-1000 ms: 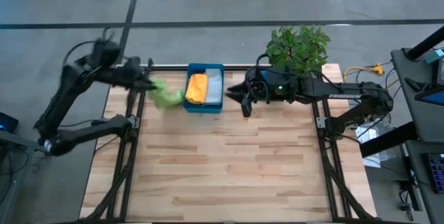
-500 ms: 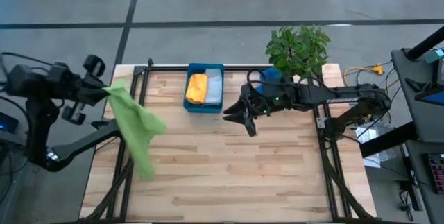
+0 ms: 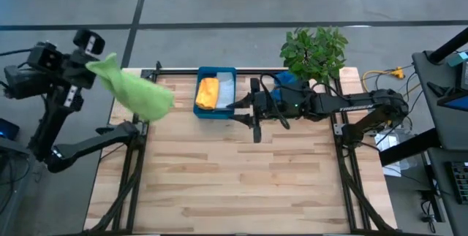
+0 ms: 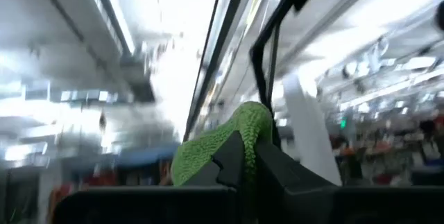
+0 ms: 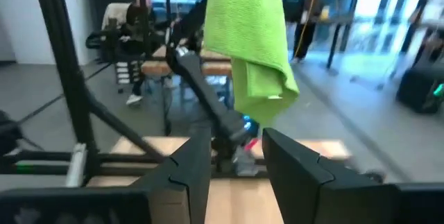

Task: Fold microfiber towels
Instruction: Fold the green microfiber cloth

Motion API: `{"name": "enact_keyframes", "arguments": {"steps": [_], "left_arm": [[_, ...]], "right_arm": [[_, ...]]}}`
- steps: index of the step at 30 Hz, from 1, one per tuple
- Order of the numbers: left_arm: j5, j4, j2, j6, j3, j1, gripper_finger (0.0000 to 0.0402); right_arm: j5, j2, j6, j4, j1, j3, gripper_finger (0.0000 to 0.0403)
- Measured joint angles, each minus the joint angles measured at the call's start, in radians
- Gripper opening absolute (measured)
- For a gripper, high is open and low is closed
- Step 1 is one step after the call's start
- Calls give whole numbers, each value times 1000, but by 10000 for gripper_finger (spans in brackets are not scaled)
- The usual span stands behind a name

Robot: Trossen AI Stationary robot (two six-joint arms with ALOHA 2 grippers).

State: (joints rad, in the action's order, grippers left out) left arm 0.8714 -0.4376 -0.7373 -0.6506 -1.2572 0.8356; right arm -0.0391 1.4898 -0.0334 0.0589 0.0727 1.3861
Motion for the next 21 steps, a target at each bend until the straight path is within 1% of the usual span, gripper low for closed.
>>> {"name": "enact_keyframes", "arguments": {"steps": [2,4,6,9,13,17,21], "left_arm": [[-17,-123,-30,-68,0,0,0],[-23,-197,-54,-108,0,0,0],[-42,-213,-72,-126,-2,-1,0],[-66,-213,-86,-128,-2,-1,0],[-98,-249,-102,-129,-2,-1,0],[-165,-298,-121,-129,-6,-1,0],[-263,-348,-138,-128,-7,-13,0]], "right_arm": [[-17,0,-36,31,2,0,131],[-33,0,-57,66,3,0,136],[-79,0,-97,99,8,0,139],[-159,0,-211,151,15,0,142],[-217,0,-340,201,15,0,147],[-236,11,-439,245,17,0,152],[-252,50,-561,342,33,0,153]]}}
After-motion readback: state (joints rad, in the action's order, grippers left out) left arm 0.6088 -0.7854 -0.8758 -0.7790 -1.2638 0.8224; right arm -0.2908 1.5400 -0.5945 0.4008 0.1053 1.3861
